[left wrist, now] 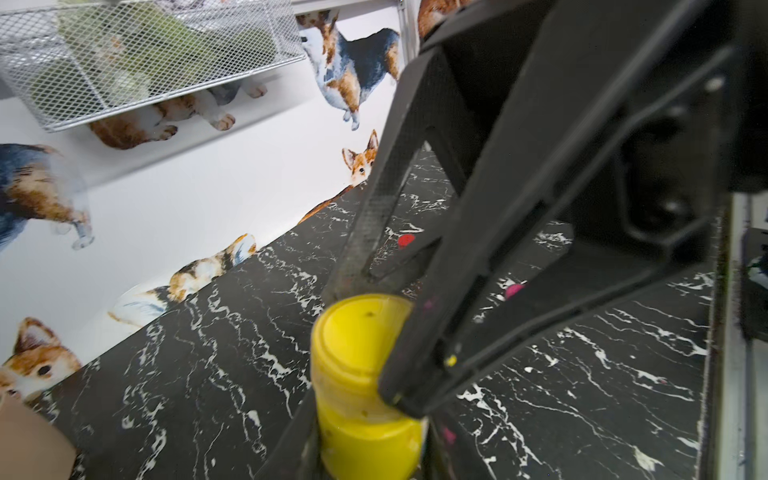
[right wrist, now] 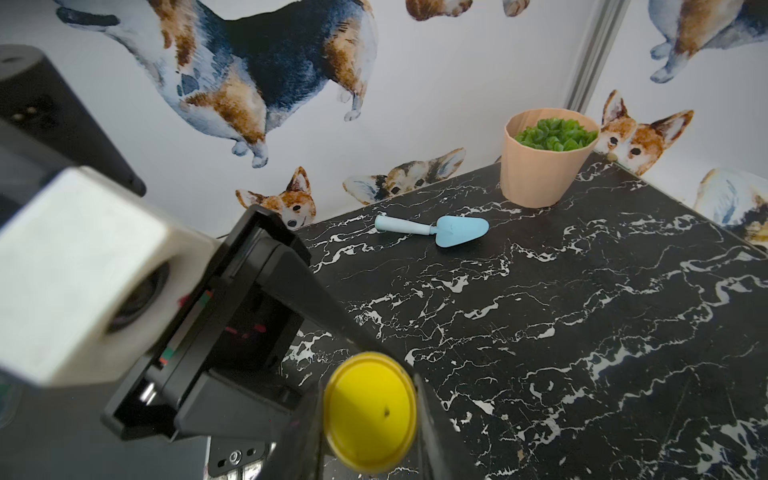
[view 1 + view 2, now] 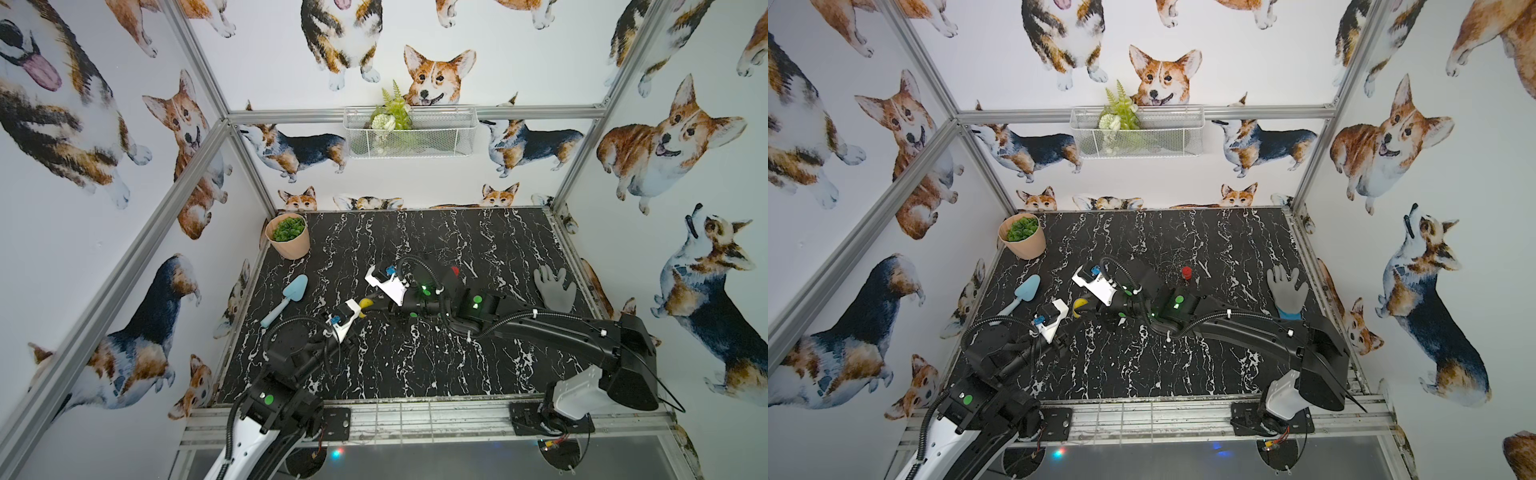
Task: Close the paint jar lid
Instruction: Screw the lid onto the paint jar.
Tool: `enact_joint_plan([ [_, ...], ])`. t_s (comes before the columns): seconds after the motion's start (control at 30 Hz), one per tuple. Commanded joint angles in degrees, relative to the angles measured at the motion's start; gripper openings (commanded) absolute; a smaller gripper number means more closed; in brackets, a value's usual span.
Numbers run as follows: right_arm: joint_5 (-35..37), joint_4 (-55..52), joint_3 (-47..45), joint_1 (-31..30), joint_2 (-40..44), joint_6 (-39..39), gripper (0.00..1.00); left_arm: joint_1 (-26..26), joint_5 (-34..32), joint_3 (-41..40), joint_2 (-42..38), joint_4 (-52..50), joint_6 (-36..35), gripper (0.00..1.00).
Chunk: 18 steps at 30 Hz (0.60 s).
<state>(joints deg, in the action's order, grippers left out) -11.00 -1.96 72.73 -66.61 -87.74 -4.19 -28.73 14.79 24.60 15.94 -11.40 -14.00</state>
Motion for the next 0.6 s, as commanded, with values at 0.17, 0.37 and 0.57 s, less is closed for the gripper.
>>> enact_joint_plan([
  [0.17,12.38,-1.69,1.85,-2.63,-5.05,-11.59,0.32,-0.01,-8.24,0.45,-1.71,6.34,-3.13,0.32],
  [0.37,11.62,-0.45,3.28,-3.0,-7.03,-18.28,0.32,-0.05,-11.87,0.79,-0.75,5.35,-3.84,0.32],
  [0.57,11.94,0.11,2.78,-3.18,-6.92,-18.75,0.45,-0.01,-12.85,0.88,-0.4,5.11,-3.75,0.32],
])
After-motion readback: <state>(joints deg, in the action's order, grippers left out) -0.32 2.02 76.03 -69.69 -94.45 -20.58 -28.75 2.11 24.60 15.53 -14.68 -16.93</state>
